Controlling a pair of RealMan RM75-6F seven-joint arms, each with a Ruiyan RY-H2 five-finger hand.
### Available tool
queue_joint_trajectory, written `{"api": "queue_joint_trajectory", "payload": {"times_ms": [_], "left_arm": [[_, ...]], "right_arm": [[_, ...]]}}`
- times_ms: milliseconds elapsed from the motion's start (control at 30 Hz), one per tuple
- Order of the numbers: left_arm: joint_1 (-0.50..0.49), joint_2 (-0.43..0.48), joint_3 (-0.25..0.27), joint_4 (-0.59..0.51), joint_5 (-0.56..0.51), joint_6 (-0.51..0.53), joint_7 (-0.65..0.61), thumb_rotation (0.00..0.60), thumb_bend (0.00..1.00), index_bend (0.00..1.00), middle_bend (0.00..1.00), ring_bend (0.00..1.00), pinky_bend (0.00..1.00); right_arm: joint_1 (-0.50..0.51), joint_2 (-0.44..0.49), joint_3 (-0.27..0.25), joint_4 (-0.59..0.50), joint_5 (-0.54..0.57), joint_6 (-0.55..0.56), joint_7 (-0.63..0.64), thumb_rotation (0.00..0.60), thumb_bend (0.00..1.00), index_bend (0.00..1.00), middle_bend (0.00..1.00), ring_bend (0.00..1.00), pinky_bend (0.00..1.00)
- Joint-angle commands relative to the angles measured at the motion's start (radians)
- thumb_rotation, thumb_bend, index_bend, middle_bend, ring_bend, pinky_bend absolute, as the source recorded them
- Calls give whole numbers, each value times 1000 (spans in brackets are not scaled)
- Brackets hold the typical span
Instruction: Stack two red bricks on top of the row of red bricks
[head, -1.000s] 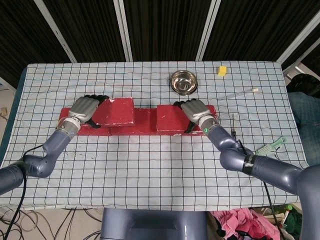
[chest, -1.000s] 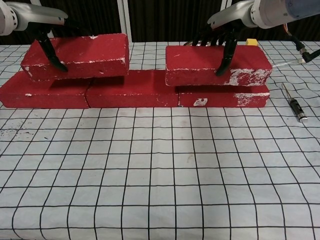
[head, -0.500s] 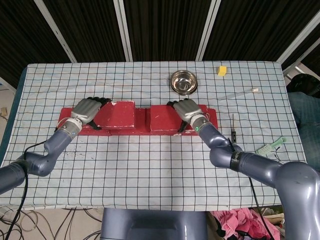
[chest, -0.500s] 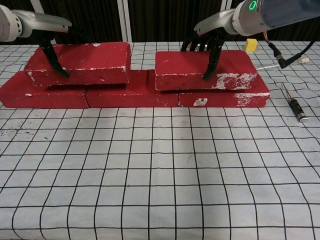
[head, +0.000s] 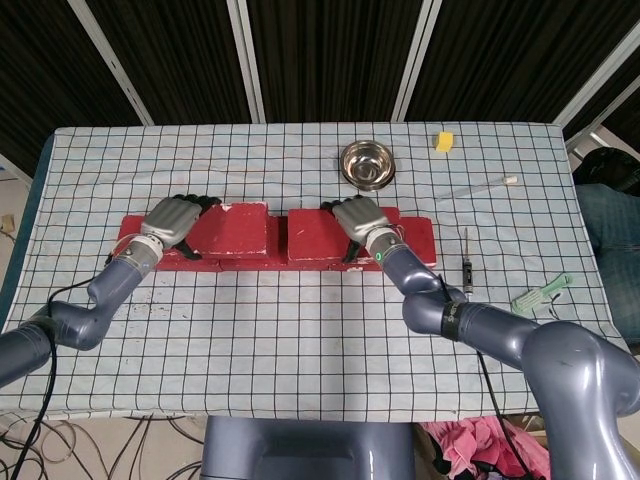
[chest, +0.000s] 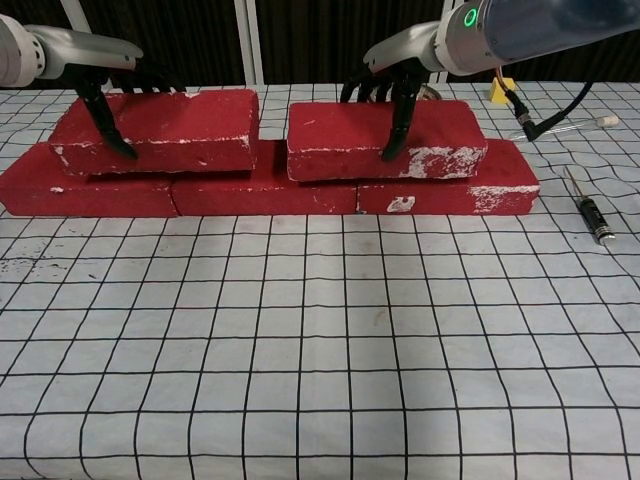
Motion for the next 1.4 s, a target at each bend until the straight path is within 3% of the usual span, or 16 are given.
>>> {"api": "queue_joint_trajectory", "payload": {"times_ms": [33, 567, 1400], "left_arm": [[3, 4, 3, 9, 5, -7, -12, 600, 182, 179, 188, 120, 241], [-2, 0, 4, 30, 59, -33, -65, 600, 182, 179, 186, 120, 240], [-64, -36, -2, 74, 37, -118, -93, 600, 145, 172, 171, 107, 213]], "right_arm": [[12, -19, -7, 19, 12, 2, 0, 600, 68, 148, 197, 168, 123], [56, -85, -21, 87, 58, 1, -13, 600, 68, 148, 197, 168, 123], [69, -80, -21, 75, 96, 31, -20, 600, 68, 148, 193, 165, 123]]}}
